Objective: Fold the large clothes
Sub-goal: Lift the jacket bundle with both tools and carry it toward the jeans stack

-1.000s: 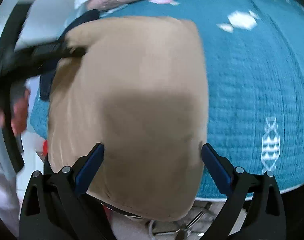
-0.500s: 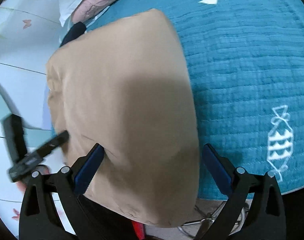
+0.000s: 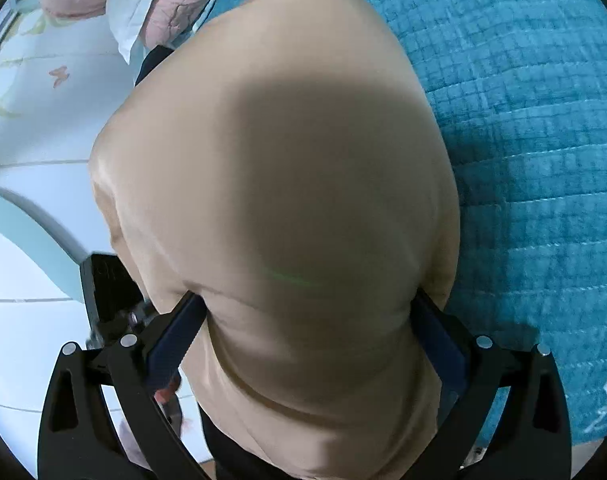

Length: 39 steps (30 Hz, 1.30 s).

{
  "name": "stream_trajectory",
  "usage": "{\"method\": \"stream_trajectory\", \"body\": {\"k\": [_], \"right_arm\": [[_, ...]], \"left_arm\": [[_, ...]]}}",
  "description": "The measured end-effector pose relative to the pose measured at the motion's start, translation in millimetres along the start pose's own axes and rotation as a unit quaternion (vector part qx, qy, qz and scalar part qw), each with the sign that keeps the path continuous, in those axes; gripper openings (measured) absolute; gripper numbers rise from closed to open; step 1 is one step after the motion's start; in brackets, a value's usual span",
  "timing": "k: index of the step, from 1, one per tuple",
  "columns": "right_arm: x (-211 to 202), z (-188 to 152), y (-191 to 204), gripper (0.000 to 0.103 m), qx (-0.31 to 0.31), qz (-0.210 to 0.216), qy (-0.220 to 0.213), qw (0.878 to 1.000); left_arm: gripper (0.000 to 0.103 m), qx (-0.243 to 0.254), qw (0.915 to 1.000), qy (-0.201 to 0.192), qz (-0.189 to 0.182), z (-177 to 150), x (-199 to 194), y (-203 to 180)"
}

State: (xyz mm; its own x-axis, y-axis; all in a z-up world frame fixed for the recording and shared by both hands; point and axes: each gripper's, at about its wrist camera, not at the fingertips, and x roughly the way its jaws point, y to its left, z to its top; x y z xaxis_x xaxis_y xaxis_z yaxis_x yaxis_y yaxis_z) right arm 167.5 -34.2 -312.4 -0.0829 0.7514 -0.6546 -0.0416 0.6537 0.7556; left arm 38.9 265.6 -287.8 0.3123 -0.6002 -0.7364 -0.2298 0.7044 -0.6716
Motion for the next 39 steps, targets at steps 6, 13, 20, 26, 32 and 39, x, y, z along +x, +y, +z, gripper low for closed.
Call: {"method": "stream_trajectory", "body": {"k": [6, 13, 20, 26, 32, 39], "right_arm": [[-7.3, -7.1, -8.8, 0.095, 0.033, 0.034, -0.049, 0.998], [-26.2, -29.6, 40.9, 0.059, -0.055, -0.018, -0.103, 0.993], [-60.6, -36.3, 96.2, 0.047, -0.125, 0.026, -0.130, 0.983], [-76.9, -30.4, 161.4, 0.047, -0.195, 0.042, -0.149, 0.968], [-90.1, -26.4, 246.9, 0.047, -0.276, 0.066, -0.149, 0.947], [-72.5, -10.4, 364.9, 0.047, -0.351, 0.109, -0.135, 0.920]], "left_arm": [[0.095, 0.024, 0.9994, -0.022, 0.013, -23.6, 1.1, -19.5], [0.047, 0.002, 0.9972, -0.073, 0.017, -39.3, -28.3, -28.9], [0.036, 0.050, 0.9897, -0.133, 0.016, -53.6, -70.2, -73.7], [0.036, 0.078, 0.9804, -0.181, 0.009, -53.9, -122.2, -96.7], [0.036, 0.099, 0.9613, -0.257, 0.016, -58.4, -194.3, -119.2], [0.036, 0.124, 0.9238, -0.352, 0.085, -46.3, -313.7, -133.9]]}}
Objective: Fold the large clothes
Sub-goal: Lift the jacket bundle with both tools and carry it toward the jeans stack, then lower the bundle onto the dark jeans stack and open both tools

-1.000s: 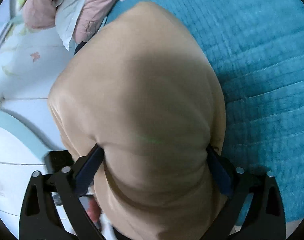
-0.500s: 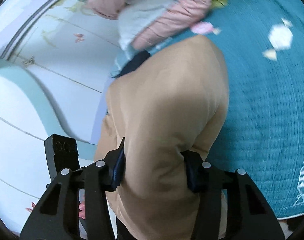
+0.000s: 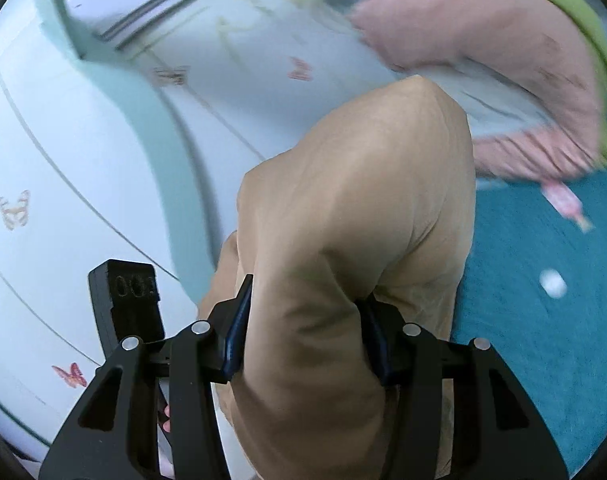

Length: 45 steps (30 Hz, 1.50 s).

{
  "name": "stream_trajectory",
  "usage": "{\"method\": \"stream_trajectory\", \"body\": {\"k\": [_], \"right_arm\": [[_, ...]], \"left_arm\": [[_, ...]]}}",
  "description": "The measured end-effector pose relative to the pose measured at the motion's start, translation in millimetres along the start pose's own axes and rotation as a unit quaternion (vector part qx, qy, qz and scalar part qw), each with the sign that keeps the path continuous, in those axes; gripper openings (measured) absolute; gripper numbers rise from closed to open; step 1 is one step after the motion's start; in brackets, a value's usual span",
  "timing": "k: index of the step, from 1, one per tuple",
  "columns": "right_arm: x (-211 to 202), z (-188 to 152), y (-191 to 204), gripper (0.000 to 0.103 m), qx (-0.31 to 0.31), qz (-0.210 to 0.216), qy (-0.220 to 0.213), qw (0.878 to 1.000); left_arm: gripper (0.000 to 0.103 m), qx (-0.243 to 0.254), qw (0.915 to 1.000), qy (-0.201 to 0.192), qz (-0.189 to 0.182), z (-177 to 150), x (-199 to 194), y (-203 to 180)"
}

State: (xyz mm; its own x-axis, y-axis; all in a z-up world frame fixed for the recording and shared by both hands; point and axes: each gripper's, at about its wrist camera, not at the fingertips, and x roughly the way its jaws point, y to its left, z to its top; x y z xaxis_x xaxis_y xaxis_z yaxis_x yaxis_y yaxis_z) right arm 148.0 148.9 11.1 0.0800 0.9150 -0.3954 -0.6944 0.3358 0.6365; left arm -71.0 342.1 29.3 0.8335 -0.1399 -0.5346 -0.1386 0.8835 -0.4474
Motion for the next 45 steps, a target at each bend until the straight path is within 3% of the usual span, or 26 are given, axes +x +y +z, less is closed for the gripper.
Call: {"method": "stream_trajectory", "body": {"k": [3, 7, 9, 10, 13, 15, 16, 18, 22, 26, 28, 29, 30, 33, 34, 36, 37, 39, 42, 45], "right_arm": [[29.6, 25.1, 12.8, 0.047, -0.003, 0.029, -0.011, 1.000], [71.3, 45.8, 9.3, 0.049, 0.002, 0.036, -0.016, 0.999], [89.7, 47.5, -2.8, 0.055, 0.010, 0.012, -0.018, 1.000], [99.9, 45.3, -14.0, 0.058, 0.014, -0.020, -0.020, 0.999], [136.7, 30.6, -57.5, 0.071, 0.018, -0.127, 0.003, 0.992], [161.6, 14.5, -93.4, 0.073, 0.041, -0.191, 0.049, 0.979], [168.6, 3.9, -111.8, 0.073, 0.067, -0.209, 0.077, 0.973], [162.3, -8.6, -126.4, 0.073, 0.097, -0.200, 0.090, 0.971], [133.0, -3.9, -117.1, 0.081, 0.068, -0.192, 0.081, 0.976], [125.1, 8.4, -79.0, 0.081, -0.036, -0.212, 0.066, 0.974], [129.9, 5.2, -58.9, 0.075, -0.092, -0.226, 0.063, 0.968], [134.8, 2.5, -54.3, 0.064, -0.102, -0.221, 0.072, 0.967], [139.3, -1.4, -55.2, 0.051, -0.100, -0.214, 0.087, 0.968], [164.4, -18.7, -61.6, 0.029, -0.078, -0.219, 0.150, 0.961], [173.7, -25.4, -64.7, 0.028, -0.076, -0.227, 0.165, 0.957], [195.3, -37.9, -75.6, 0.028, -0.074, -0.255, 0.200, 0.943], [205.2, -42.1, -83.4, 0.028, -0.070, -0.266, 0.210, 0.938], [221.8, -45.7, -100.3, 0.026, -0.053, -0.269, 0.226, 0.935], [237.9, -50.8, -98.4, 0.026, -0.070, -0.282, 0.240, 0.926], [230.3, -44.9, -72.8, 0.030, -0.114, -0.281, 0.237, 0.923]], "left_arm": [[0.036, 0.020, 0.9986, -0.032, 0.037, 40.1, -28.0, 12.6], [0.036, 0.029, 0.9955, -0.043, 0.079, 78.1, -28.6, 31.9], [0.037, 0.028, 0.9943, -0.035, 0.097, 83.7, -12.8, 48.4], [0.040, 0.018, 0.9947, -0.024, 0.098, 84.4, 3.6, 63.3], [0.048, -0.024, 0.9943, 0.010, 0.103, 74.8, 52.4, 113.7], [0.050, -0.072, 0.9836, 0.058, 0.155, 48.8, 104.8, 158.4], [0.049, -0.098, 0.9668, 0.106, 0.211, 26.9, 135.0, 183.0], [0.049, -0.103, 0.9505, 0.143, 0.255, -1.0, 155.2, 200.7], [0.054, -0.088, 0.9560, 0.106, 0.259, -18.8, 132.0, 202.2], [0.055, -0.077, 0.9555, 0.071, 0.276, -9.5, 104.0, 188.8], [0.055, -0.055, 0.9521, 0.048, 0.297, -2.9, 90.8, 171.7], [0.055, -0.048, 0.9527, 0.046, 0.297, -0.1, 90.3, 166.5], [0.055, -0.044, 0.9566, 0.047, 0.284, 0.0, 88.0, 159.9], [0.055, -0.044, 0.9703, 0.053, 0.232, -1.9, 91.3, 144.0], [0.054, -0.037, 0.9728, 0.060, 0.221, -5.5, 98.1, 142.6], [0.050, -0.035, 0.9686, 0.084, 0.231, -13.8, 117.3, 150.2], [0.038, -0.051, 0.9628, 0.113, 0.240, -21.2, 135.8, 164.2], [0.036, -0.066, 0.9550, 0.130, 0.258, -32.6, 163.2, 186.3], [0.036, -0.043, 0.9439, 0.139, 0.296, -42.2, 190.0, 195.0], [0.036, -0.029, 0.9495, 0.122, 0.287, -32.8, 175.3, 183.2]]}}
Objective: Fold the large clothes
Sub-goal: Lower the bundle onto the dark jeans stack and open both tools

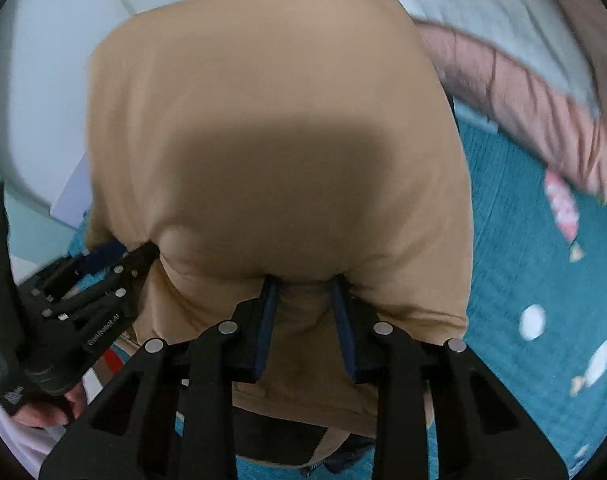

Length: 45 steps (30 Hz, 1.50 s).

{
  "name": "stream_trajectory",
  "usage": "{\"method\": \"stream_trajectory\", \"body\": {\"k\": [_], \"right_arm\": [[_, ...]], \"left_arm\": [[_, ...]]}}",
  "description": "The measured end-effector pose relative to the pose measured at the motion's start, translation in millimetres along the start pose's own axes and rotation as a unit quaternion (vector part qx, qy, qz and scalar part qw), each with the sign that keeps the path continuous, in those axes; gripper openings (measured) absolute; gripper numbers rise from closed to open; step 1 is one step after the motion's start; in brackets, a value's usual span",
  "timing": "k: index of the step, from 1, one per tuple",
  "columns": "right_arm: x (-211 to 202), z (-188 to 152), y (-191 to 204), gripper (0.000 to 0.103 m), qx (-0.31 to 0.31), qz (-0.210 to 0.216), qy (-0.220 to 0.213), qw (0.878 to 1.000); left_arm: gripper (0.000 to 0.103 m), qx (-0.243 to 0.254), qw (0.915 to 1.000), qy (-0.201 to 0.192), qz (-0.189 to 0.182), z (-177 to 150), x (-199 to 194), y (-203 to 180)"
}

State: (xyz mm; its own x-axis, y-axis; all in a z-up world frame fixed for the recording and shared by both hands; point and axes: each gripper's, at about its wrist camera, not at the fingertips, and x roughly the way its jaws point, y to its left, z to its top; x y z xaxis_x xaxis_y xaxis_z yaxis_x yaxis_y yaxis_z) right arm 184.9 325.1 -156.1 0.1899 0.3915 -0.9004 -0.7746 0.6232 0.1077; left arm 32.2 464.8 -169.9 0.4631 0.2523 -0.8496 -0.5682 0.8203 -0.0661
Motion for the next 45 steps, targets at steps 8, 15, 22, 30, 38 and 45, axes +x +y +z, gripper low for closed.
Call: {"method": "stream_trajectory", "body": {"k": [8, 15, 22, 30, 38, 45], "right_arm": [[-47.2, 45.0, -17.8, 0.030, 0.039, 0.019, -0.058, 0.997], [7.7, 74.3, -36.7, 0.029, 0.078, -0.033, -0.013, 0.996], [15.2, 79.2, -36.2, 0.029, 0.066, -0.051, -0.026, 0.996], [-25.7, 104.6, -41.6, 0.029, 0.072, 0.003, -0.083, 0.994], [39.3, 133.0, -47.9, 0.029, 0.057, -0.031, -0.044, 0.997], [40.9, 119.0, -29.4, 0.029, 0.008, -0.082, -0.076, 0.994]], "left_arm": [[0.036, -0.011, 0.9959, -0.074, -0.052, 46.5, -54.6, 10.1], [0.036, -0.036, 0.9971, 0.010, -0.066, 77.9, 24.0, 10.4], [0.036, -0.045, 0.9977, 0.035, -0.035, 91.2, 49.6, 4.2], [0.036, -0.050, 0.9954, -0.029, -0.076, 108.8, -0.9, 13.8], [0.035, -0.086, 0.9936, 0.039, -0.062, 141.1, 77.6, 19.5], [0.035, -0.061, 0.9974, 0.016, -0.035, 129.2, 74.0, 14.7]]}}
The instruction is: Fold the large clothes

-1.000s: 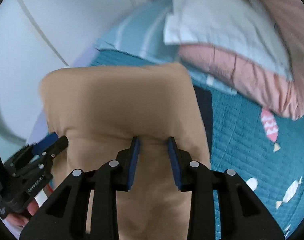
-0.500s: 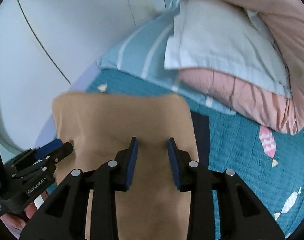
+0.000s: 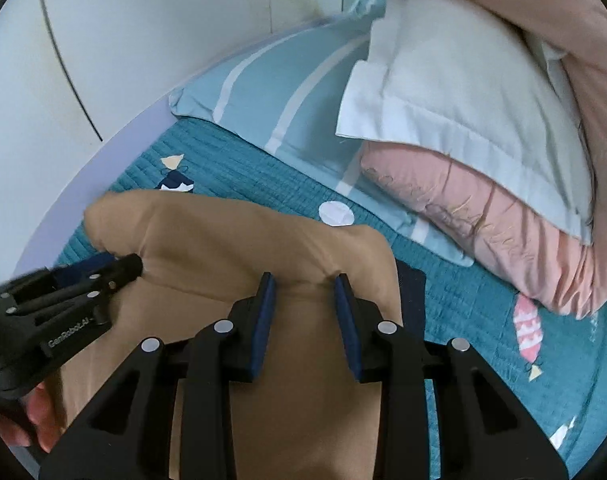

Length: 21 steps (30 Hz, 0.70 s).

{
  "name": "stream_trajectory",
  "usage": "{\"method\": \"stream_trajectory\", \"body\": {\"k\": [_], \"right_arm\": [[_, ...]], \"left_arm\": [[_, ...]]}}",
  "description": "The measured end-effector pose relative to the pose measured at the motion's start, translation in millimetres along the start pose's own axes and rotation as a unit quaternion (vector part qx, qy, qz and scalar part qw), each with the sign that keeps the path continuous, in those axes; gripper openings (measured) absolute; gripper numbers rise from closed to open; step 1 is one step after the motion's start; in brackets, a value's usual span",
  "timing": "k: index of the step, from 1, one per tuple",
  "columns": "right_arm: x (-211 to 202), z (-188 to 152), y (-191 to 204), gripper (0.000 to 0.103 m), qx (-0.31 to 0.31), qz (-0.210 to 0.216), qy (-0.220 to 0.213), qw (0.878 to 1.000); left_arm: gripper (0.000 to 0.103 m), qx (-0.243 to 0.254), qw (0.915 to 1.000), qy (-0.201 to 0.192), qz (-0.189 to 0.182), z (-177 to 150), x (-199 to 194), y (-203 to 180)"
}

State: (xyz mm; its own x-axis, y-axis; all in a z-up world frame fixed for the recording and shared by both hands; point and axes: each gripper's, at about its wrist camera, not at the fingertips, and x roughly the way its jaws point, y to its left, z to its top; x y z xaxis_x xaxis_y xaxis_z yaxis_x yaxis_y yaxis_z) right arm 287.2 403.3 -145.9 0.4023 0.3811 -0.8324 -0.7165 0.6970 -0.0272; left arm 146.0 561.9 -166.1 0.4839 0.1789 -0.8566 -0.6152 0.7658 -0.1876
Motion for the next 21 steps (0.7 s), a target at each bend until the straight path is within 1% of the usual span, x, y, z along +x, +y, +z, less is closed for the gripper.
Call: {"method": "stream_trajectory", "body": {"k": [3, 4, 5, 6, 7, 8, 9, 10, 11, 12, 15, 18, 21], "right_arm": [[-10.8, -4.4, -8.1, 0.031, 0.019, 0.023, -0.014, 0.999], [-15.0, -6.0, -9.8, 0.031, 0.022, 0.029, -0.019, 0.999], [-21.0, -8.2, -12.4, 0.036, 0.024, 0.035, -0.020, 0.999], [-25.5, -9.7, -13.9, 0.050, 0.028, 0.037, -0.018, 0.999], [-30.9, -12.4, -16.7, 0.060, 0.034, 0.037, -0.014, 0.999], [-36.5, -16.0, -20.1, 0.078, 0.042, 0.040, -0.011, 0.998], [-40.3, -19.8, -22.2, 0.081, 0.046, 0.047, -0.014, 0.998], [-47.1, -26.6, -26.9, 0.081, 0.051, 0.054, -0.019, 0.997], [-50.5, -30.8, -29.4, 0.081, 0.054, 0.055, -0.020, 0.997], [-55.8, -38.8, -34.4, 0.082, 0.060, 0.053, -0.019, 0.997], [-68.5, -62.2, -48.0, 0.083, 0.079, 0.056, -0.019, 0.995], [-83.2, -86.1, -60.0, 0.086, 0.093, 0.059, -0.019, 0.994], [-100.5, -109.3, -68.3, 0.088, 0.091, 0.060, -0.024, 0.994]], "left_arm": [[0.039, 0.005, 0.9998, -0.012, 0.011, -6.5, -13.7, -1.6], [0.043, 0.011, 0.9995, -0.021, 0.023, -10.3, -21.5, -3.7], [0.048, 0.016, 0.9990, -0.026, 0.031, -13.4, -26.5, -6.3], [0.049, 0.018, 0.9987, -0.030, 0.036, -16.8, -31.4, -7.4], [0.049, 0.019, 0.9986, -0.033, 0.037, -21.0, -36.6, -8.2], [0.049, 0.021, 0.9986, -0.033, 0.035, -26.7, -42.5, -8.7], [0.049, 0.021, 0.9985, -0.035, 0.037, -30.2, -46.2, -8.8], [0.050, 0.020, 0.9983, -0.038, 0.041, -34.7, -50.4, -9.4], [0.054, 0.019, 0.9981, -0.039, 0.045, -40.5, -55.3, -9.9], [0.056, 0.020, 0.9978, -0.040, 0.049, -45.5, -59.6, -10.8], [0.062, 0.032, 0.9968, -0.047, 0.057, -67.0, -76.6, -17.0], [0.063, 0.047, 0.9958, -0.049, 0.061, -90.5, -89.8, -26.8], [0.065, 0.056, 0.9956, -0.047, 0.058, -111.6, -100.4, -38.2]]}}
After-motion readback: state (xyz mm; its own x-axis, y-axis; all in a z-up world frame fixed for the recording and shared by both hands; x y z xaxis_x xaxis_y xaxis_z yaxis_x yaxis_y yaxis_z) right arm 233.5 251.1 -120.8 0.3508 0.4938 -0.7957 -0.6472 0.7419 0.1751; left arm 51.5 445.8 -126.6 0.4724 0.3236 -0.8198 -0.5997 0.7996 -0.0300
